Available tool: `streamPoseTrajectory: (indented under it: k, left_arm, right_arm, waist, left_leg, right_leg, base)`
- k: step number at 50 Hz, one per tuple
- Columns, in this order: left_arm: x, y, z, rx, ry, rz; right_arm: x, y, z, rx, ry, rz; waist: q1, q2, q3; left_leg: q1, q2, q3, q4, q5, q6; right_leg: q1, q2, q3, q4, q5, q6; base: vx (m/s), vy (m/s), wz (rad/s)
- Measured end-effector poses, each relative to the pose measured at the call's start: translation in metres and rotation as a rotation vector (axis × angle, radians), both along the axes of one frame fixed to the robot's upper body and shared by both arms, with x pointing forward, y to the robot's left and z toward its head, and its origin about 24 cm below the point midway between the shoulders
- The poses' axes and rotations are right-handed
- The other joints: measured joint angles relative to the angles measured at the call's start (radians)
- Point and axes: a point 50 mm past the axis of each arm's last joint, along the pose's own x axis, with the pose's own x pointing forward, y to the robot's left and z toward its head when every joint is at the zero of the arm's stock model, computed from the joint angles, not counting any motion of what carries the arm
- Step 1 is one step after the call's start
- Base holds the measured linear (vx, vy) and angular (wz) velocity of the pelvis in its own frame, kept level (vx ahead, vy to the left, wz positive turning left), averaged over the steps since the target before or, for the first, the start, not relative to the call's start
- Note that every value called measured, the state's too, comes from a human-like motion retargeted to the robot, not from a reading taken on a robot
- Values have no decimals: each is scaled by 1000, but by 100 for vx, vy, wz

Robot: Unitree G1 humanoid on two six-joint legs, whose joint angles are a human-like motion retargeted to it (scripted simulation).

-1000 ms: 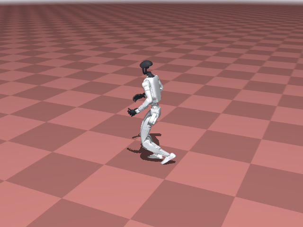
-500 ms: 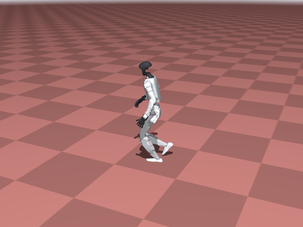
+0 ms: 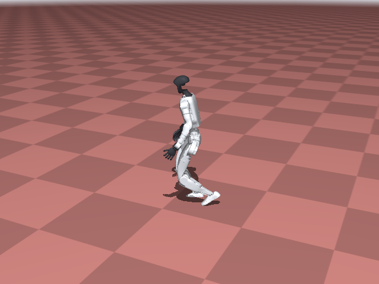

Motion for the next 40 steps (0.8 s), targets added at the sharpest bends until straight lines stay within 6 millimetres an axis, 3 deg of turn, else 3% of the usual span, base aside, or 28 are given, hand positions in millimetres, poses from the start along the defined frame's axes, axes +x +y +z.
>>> streamPoseTrajectory:
  k: [3,7,12,15,17,19,22,28,32,35,37,40]
  left_arm:
    - [-23,-12,-20,-4,135,-94]
    - [-66,-20,-43,-44,325,-161]
    - [-114,-29,-60,-112,505,-189]
    - [-125,-30,-63,-111,540,-179]
    - [-119,-25,-61,-77,523,-169]
    - [-100,-13,-55,-18,473,-156]
    - [-62,8,-38,73,356,-117]
    - [12,32,15,149,14,-29]
    - [28,33,36,156,-131,-5]
    - [27,27,38,157,-164,-29]
    - [27,20,36,150,-158,-56]
    - [22,7,21,126,-86,-94]
  right_arm:
    - [31,-12,33,-73,-140,51]
    - [53,-32,69,-171,-259,71]
    - [49,-52,84,-234,-293,41]
    - [39,-58,77,-241,-272,4]
    - [28,-62,65,-229,-221,-31]
    - [18,-63,50,-209,-147,-64]
    - [-5,-59,16,-170,27,-99]
    - [-71,-44,-40,-63,388,-153]
    - [-98,-33,-54,5,473,-199]
    - [-92,-28,-52,31,436,-193]
    - [-73,-32,-43,18,364,-177]
    - [-35,-40,-21,-17,217,-166]
  waist:
    - [69,4,-4]
    - [131,-33,-17]
    - [110,-107,-44]
    - [59,-132,-35]
    - [23,-142,-17]
    - [-9,-150,10]
    - [-47,-130,43]
    - [-97,-110,64]
    - [-91,-91,38]
    - [-55,-54,26]
    - [-21,-39,21]
    - [29,-45,12]
  left_leg:
    - [-148,54,11,125,-35,29]
    - [-253,21,40,-66,-103,48]
    - [-183,-158,71,-545,-5,31]
    - [-125,-244,72,-580,13,58]
    - [-82,-292,68,-562,-24,100]
    - [-22,-332,56,-581,-48,134]
    - [61,-343,15,-608,-76,152]
    - [202,-344,-90,-664,-75,106]
    - [155,-281,-102,-461,-14,25]
    - [7,-171,-59,-116,112,-40]
    - [-111,-93,-24,67,142,-34]
    - [-271,-14,24,146,79,13]
  right_leg:
    - [51,41,20,-80,-23,-1]
    - [111,10,51,-147,-42,15]
    - [131,-125,67,-92,-22,77]
    - [94,-178,97,116,34,121]
    - [33,-218,114,331,138,147]
    - [-50,-242,143,522,231,154]
    - [-171,-225,162,659,280,134]
    - [-217,-160,163,429,244,152]
    - [-104,-89,133,211,195,138]
    - [-22,-15,89,105,116,84]
    - [14,27,81,49,43,49]
    - [65,49,87,-34,-21,26]
  base:
    - [34,2,-38]
    - [41,5,-26]
    - [43,6,19]
    - [37,6,26]
    - [37,6,10]
    - [39,4,6]
    - [43,1,1]
    - [45,-8,9]
    - [37,-10,-4]
    - [33,-6,-22]
    - [37,-4,-29]
    - [45,-2,-33]
